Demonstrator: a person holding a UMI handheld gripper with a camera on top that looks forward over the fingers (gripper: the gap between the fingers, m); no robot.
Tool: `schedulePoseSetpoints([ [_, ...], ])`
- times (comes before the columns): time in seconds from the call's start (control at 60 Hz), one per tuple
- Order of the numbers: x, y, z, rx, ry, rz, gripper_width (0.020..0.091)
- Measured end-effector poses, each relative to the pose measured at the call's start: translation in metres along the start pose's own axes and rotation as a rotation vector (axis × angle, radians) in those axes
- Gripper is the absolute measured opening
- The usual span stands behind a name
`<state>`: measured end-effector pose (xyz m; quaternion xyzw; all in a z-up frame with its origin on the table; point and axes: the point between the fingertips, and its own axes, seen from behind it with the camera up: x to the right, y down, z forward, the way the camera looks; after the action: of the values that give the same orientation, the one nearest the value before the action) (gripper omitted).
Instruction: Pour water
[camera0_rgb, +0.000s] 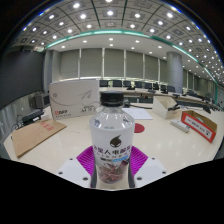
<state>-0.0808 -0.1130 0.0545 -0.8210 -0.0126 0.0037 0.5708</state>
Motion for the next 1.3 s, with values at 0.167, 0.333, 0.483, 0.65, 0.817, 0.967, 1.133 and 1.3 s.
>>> schedulePoseSetpoints([
  [0.167,0.005,-0.025,-0.008,-0.045,0.021,-0.111,0.0389],
  [0.333,0.044,-0.081,0.001,-0.046,0.113,-0.253,0.0387],
  [0.483,0.088,-0.140,0.030,-0.035,0.218,-0.446,0.0388],
  [0.65,0.113,-0.197,0.090,-0.014,0.313,-0.810,0.0385],
  [0.817,0.104,-0.219,0.150,0.026,0.354,-1.210,0.0385],
  [0.967,0.087,-0.216,0.193,0.080,0.367,-1.564,0.0385],
  [1.133,0.082,-0.200,0.227,0.088,0.368,-1.841,0.0387],
  [1.3,0.085,-0.186,0.241,0.093,0.336,-1.957,0.0388],
])
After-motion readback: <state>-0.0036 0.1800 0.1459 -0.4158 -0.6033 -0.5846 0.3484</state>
